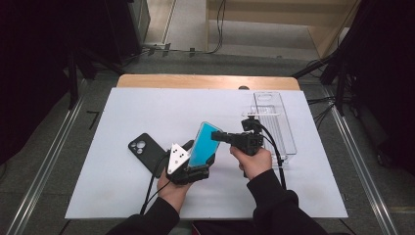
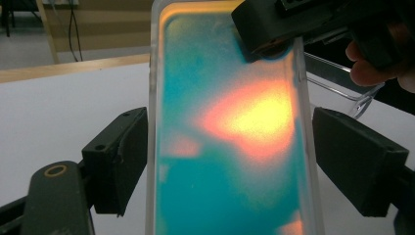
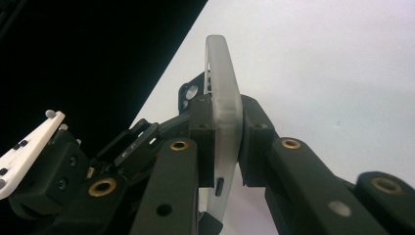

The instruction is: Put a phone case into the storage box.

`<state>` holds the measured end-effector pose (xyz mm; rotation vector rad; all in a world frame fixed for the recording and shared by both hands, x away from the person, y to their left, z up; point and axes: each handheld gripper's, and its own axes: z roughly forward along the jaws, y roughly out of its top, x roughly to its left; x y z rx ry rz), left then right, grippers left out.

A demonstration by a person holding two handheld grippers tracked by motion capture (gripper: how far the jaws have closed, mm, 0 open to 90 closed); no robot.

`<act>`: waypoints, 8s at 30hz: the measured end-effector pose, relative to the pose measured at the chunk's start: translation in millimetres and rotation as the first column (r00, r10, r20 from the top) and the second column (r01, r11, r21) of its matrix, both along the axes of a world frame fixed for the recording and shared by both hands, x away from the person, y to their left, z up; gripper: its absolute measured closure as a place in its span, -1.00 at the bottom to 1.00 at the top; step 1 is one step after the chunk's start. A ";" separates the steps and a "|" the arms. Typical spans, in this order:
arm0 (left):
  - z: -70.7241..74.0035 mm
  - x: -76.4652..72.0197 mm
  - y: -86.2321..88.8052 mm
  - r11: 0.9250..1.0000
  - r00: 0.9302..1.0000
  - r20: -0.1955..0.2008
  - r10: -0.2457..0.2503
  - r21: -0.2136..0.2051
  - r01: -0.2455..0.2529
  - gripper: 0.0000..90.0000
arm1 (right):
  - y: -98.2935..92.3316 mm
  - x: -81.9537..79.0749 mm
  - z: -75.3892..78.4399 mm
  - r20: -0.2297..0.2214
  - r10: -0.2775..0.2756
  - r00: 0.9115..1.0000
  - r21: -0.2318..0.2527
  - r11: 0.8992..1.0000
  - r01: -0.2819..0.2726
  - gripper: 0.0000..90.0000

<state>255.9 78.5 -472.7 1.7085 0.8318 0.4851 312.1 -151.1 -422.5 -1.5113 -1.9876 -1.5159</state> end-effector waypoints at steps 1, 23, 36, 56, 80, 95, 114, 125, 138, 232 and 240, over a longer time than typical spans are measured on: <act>0.6 0.6 0.3 1.000 1.000 -0.011 -0.005 -0.002 0.005 -0.63 | 0.1 -0.3 0.4 0.001 0.000 1.000 0.001 1.000 0.000 0.71; 26.7 16.6 11.8 0.984 0.955 -0.256 -0.150 0.050 0.168 -0.69 | 0.4 -7.7 13.4 0.166 0.032 0.986 -0.199 0.980 0.002 0.72; 39.1 28.3 21.2 0.954 0.902 -0.350 -0.253 0.066 0.293 -0.67 | -4.6 -15.2 17.4 0.250 0.132 0.959 -0.241 0.968 -0.070 0.72; 58.0 46.3 32.5 0.897 0.820 -0.402 -0.406 -0.003 0.443 -0.59 | -16.6 -19.2 16.2 0.308 0.302 0.902 -0.264 0.938 -0.224 0.72; 72.4 56.8 30.1 0.787 0.733 -0.394 -0.554 0.037 0.615 0.04 | -11.1 -20.7 16.6 0.331 0.472 0.817 -0.274 0.877 -0.396 0.72; 75.0 57.0 36.0 0.727 0.655 -0.410 -0.635 -0.029 0.686 0.79 | -8.1 -22.4 16.2 0.341 0.537 0.772 -0.241 0.843 -0.480 0.72; 84.9 57.5 44.0 0.790 0.719 -0.412 -0.559 -0.003 0.613 0.80 | -16.5 -24.7 20.0 0.358 0.460 0.812 -0.231 0.887 -0.401 -0.20; 91.5 60.9 49.7 0.863 0.779 -0.427 -0.458 -0.003 0.506 0.80 | -20.0 -24.0 14.2 0.379 0.370 0.848 -0.221 0.926 -0.305 -0.72; 94.2 60.9 49.6 0.910 0.822 -0.429 -0.374 0.002 0.415 0.80 | -11.2 -27.4 8.8 0.363 0.257 0.896 -0.274 0.948 -0.160 -1.00; 95.6 36.9 32.3 0.903 0.832 -0.434 -0.345 0.090 0.421 -0.20 | 30.4 -33.3 -16.8 0.363 0.088 0.928 -0.365 0.929 0.054 -0.66; 70.5 38.2 46.4 0.865 0.809 -0.415 -0.416 0.094 0.493 -0.26 | 26.1 -32.9 -13.9 0.375 0.142 0.916 -0.364 0.931 0.004 -0.66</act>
